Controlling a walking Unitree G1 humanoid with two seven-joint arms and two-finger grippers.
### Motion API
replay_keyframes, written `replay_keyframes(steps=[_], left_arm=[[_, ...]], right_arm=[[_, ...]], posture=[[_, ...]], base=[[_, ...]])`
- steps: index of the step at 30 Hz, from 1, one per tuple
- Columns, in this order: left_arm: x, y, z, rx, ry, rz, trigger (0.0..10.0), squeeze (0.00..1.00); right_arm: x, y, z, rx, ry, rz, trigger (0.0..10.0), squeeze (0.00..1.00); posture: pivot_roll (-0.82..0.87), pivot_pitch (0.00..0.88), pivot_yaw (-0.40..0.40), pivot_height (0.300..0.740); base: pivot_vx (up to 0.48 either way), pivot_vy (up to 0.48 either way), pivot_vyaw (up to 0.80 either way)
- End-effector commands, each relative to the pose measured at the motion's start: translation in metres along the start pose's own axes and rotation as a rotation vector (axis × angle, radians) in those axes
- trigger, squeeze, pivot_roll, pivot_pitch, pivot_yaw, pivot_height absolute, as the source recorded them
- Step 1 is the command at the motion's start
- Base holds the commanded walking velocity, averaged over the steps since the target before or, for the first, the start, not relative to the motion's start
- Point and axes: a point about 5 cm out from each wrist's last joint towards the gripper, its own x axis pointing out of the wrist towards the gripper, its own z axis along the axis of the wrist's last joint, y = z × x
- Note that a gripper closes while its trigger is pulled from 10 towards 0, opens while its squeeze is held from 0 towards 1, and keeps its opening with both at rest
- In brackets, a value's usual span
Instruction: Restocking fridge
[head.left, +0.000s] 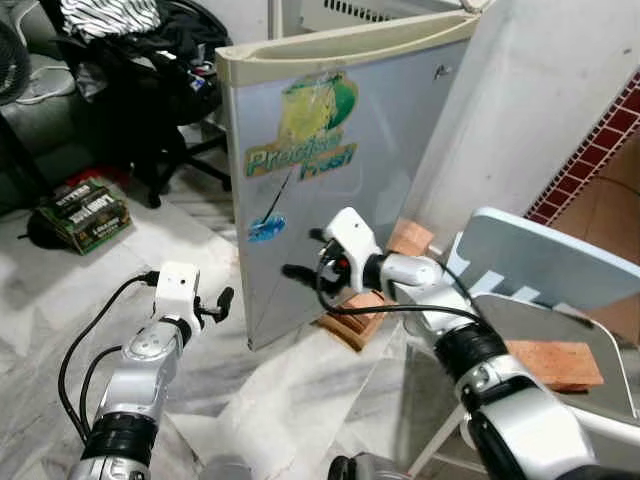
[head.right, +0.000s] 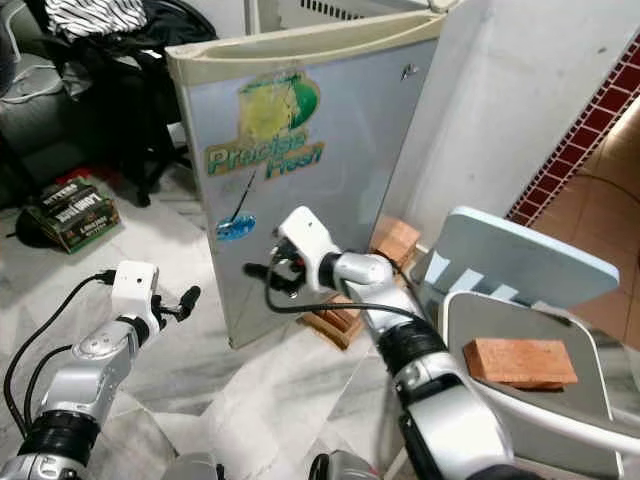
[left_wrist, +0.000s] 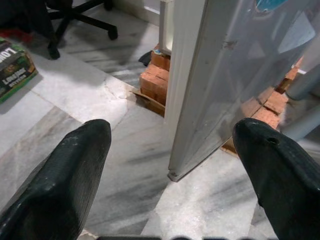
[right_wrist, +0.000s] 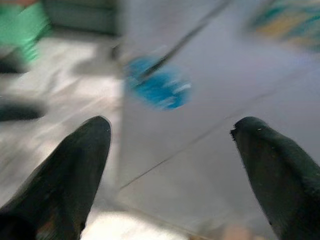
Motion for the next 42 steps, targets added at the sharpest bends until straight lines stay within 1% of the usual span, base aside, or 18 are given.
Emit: replay_keyframes(steps=[1, 3, 6, 8, 12, 15, 24, 25, 27, 28, 29, 30, 31, 32, 33, 35, 38, 42], left_arm=[[0.001, 0.0, -0.001, 0.011, 0.018, 0.011, 10.0, 0.0], [0.001, 0.003, -0.002, 0.011, 0.03, 0.048, 10.0, 0.0], [0.001, 0.01, 0.0, 0.0, 0.022, 0.112, 10.0, 0.0], [0.001, 0.015, -0.001, -0.02, 0.02, 0.14, 10.0, 0.0], [-0.001, 0.025, 0.0, -0.041, 0.016, 0.19, 10.0, 0.0], [-0.004, 0.032, 0.002, -0.071, -0.012, 0.209, 10.0, 0.0], [-0.001, 0.026, 0.001, -0.078, 0.0, 0.19, 10.0, 0.0], [-0.001, 0.026, 0.002, -0.077, -0.001, 0.188, 10.0, 0.0], [0.001, 0.024, 0.002, -0.076, -0.001, 0.171, 10.0, 0.0], [0.001, 0.024, 0.002, -0.076, -0.001, 0.171, 10.0, 0.0], [0.001, 0.023, 0.002, -0.075, -0.002, 0.164, 10.0, 0.0], [0.001, 0.02, 0.003, -0.073, -0.006, 0.147, 10.0, 0.0], [0.002, 0.02, 0.003, -0.073, -0.007, 0.141, 10.0, 0.0], [0.002, 0.02, 0.003, -0.073, -0.007, 0.141, 10.0, 0.0], [0.002, 0.018, 0.003, -0.074, -0.007, 0.129, 10.0, 0.0], [0.001, 0.017, 0.003, -0.078, -0.008, 0.123, 10.0, 0.0], [0.0, 0.018, 0.003, -0.078, -0.021, 0.118, 10.0, 0.0], [0.0, 0.024, 0.002, -0.092, -0.017, 0.135, 10.0, 0.0]], right_arm=[[0.004, -0.004, 0.019, 0.001, -0.089, -0.053, 10.0, 0.0], [0.008, -0.009, 0.033, 0.074, -0.18, -0.161, 10.0, 0.0], [0.014, -0.003, 0.045, 0.177, -0.265, -0.203, 10.0, 0.0], [0.018, 0.002, 0.047, 0.184, -0.271, -0.201, 10.0, 0.0], [0.027, 0.009, 0.048, 0.195, -0.245, -0.242, 10.0, 0.0], [0.032, 0.007, 0.047, 0.216, -0.203, -0.358, 10.0, 0.0], [0.035, 0.006, 0.032, 0.217, -0.042, -0.613, 10.0, 0.0], [0.043, 0.015, 0.04, 0.244, -0.063, -0.586, 10.0, 0.0], [0.065, 0.058, 0.071, 0.502, -0.214, -0.305, 10.0, 0.0], [0.065, 0.058, 0.071, 0.502, -0.214, -0.305, 10.0, 0.0], [0.071, 0.074, 0.085, 0.578, -0.274, -0.18, 10.0, 0.0], [0.071, 0.128, 0.12, 0.668, -0.435, 0.267, 10.0, 0.0], [0.068, 0.142, 0.128, 0.669, -0.476, 0.387, 10.0, 0.0], [0.068, 0.142, 0.128, 0.669, -0.476, 0.387, 10.0, 0.0], [0.062, 0.159, 0.132, 0.587, -0.5, 0.505, 10.0, 0.0], [0.06, 0.165, 0.126, 0.581, -0.483, 0.537, 10.0, 0.0], [0.057, 0.158, 0.118, 0.588, -0.471, 0.524, 10.0, 0.0], [0.06, 0.124, 0.097, 0.612, -0.411, 0.344, 10.0, 0.0]], posture=[[0.15, 0.0, -0.041, 0.74], [0.15, 0.0, -0.04, 0.74], [0.16, 0.0, -0.043, 0.74], [0.16, 0.0, -0.045, 0.74], [0.17, 0.0, -0.05, 0.74], [0.17, 0.0, -0.057, 0.74], [0.16, 0.0, -0.052, 0.74], [0.16, 0.0, -0.051, 0.74], [0.17, 0.0, -0.05, 0.74], [0.17, 0.0, -0.05, 0.74], [0.17, 0.0, -0.05, 0.74], [0.17, 0.0, -0.053, 0.74], [0.17, 0.0, -0.053, 0.74], [0.17, 0.0, -0.053, 0.74], [0.18, 0.0, -0.062, 0.74], [0.18, 0.0, -0.066, 0.74], [0.18, 0.0, -0.067, 0.74], [0.17, 0.0, -0.061, 0.74]], base=[[0.0, 0.0, 0.0], [0.0, 0.0, 0.0], [0.0, 0.0, 0.0], [0.0, 0.0, 0.0], [0.0, 0.0, 0.0], [0.0, 0.0, 0.0], [0.0, 0.0, 0.0], [0.0, 0.0, 0.0], [0.0, 0.0, 0.0], [0.0, 0.0, 0.0], [0.0, 0.0, 0.0], [0.0, 0.0, 0.0], [0.0, 0.0, 0.0], [0.0, 0.0, 0.0], [0.0, 0.0, 0.0], [0.0, 0.0, 0.0], [0.0, 0.0, 0.0], [0.0, 0.0, 0.0]])
